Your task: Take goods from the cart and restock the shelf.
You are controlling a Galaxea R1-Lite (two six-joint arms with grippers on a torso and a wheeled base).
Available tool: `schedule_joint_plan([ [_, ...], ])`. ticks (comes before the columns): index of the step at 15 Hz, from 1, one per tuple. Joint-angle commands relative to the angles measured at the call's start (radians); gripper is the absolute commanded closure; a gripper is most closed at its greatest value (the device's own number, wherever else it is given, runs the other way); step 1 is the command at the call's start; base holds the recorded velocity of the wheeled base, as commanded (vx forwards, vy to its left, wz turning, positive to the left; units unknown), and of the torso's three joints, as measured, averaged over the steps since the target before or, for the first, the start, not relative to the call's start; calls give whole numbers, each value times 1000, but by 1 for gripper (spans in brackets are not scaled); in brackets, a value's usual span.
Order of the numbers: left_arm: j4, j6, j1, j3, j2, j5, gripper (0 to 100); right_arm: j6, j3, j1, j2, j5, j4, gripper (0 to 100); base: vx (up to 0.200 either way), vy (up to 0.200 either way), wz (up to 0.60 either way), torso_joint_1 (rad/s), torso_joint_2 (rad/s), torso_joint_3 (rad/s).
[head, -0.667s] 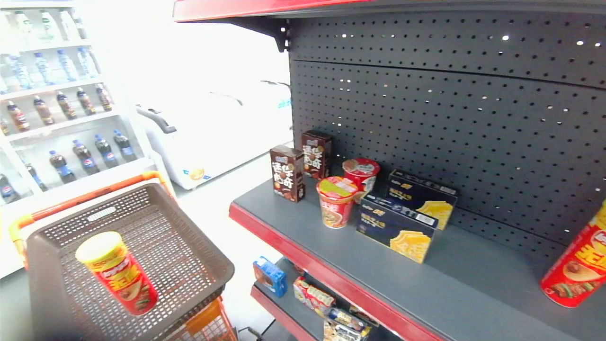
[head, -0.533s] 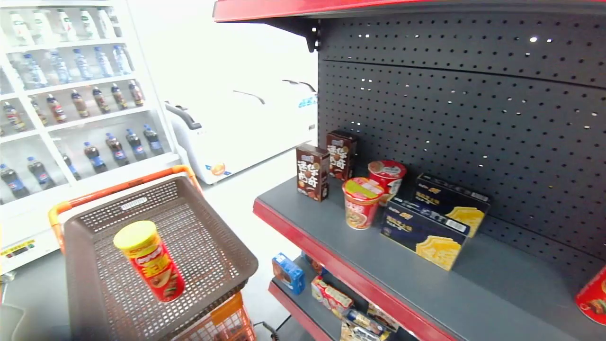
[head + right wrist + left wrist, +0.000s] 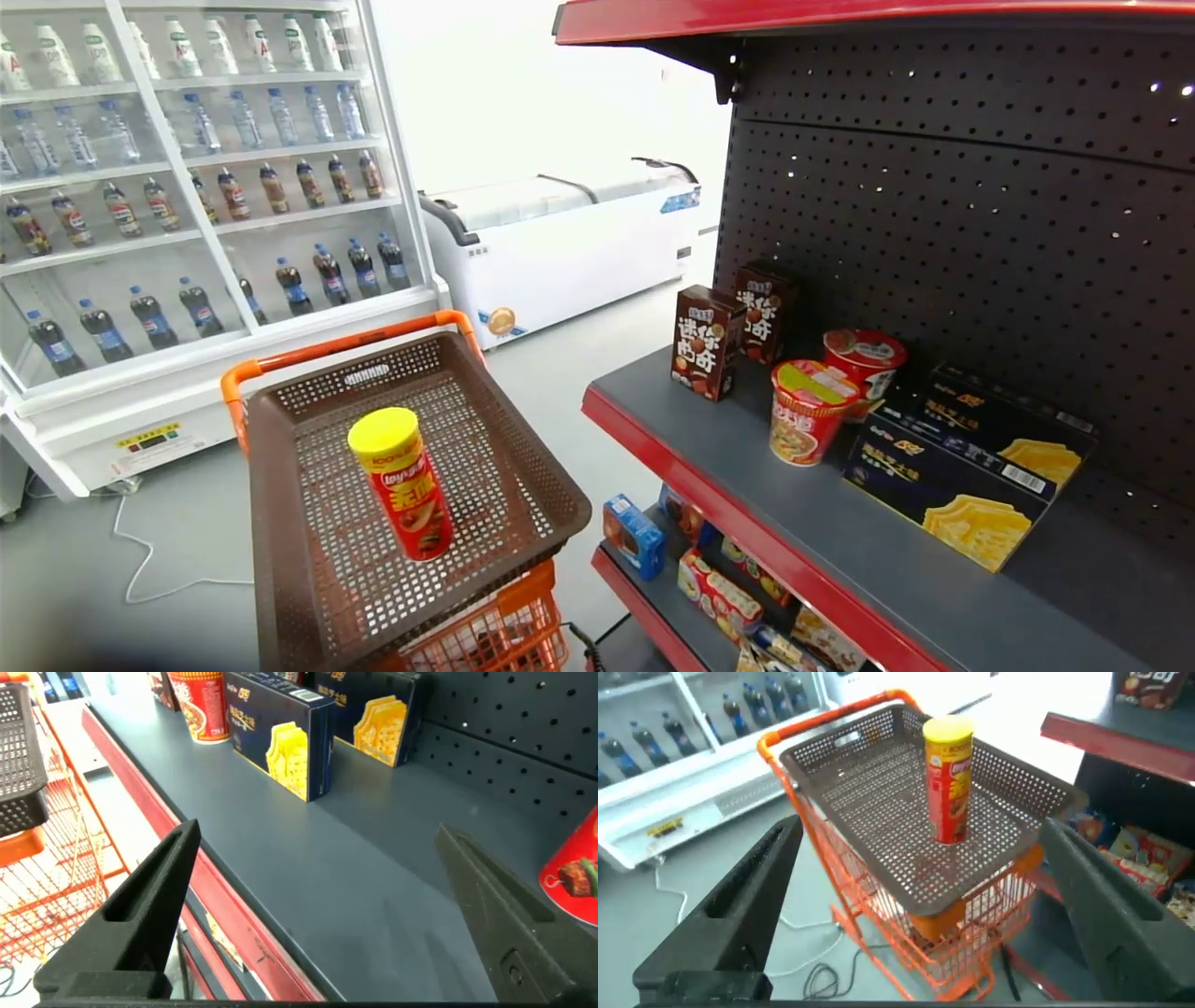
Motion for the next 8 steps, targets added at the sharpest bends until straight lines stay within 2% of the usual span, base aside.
schedule_joint_plan([
  [1, 93, 25, 17, -269, 427, 42, 0, 0, 0, 1, 0, 0, 0, 0, 0, 0, 0, 0, 0, 0],
  [2, 60, 36, -24, -333, 598, 79, 0, 0, 0, 1, 0, 0, 0, 0, 0, 0, 0, 0, 0, 0],
  [3, 51, 19, -138, -350, 672, 145, 0, 0, 0, 1, 0, 0, 0, 0, 0, 0, 0, 0, 0, 0],
  [4, 45, -10, -157, -350, 746, 166, 0, 0, 0, 1, 2, 0, 0, 0, 0, 0, 0, 0, 0, 0],
  [5, 31, -13, -145, -350, 822, 160, 0, 0, 0, 1, 2, 0, 0, 0, 0, 0, 0, 0, 0, 0],
  [6, -6, -13, -101, -350, 882, 134, 0, 0, 0, 1, 2, 0, 0, 0, 0, 0, 0, 0, 0, 0],
  [7, -44, 2, -41, -350, 930, 56, 0, 0, 0, 1, 0, 0, 0, 0, 0, 0, 0, 0, 0, 0],
  [8, -104, 62, 74, -352, 963, -107, 0, 0, 0, 1, 2, 0, 0, 0, 0, 0, 0, 0, 0, 0],
])
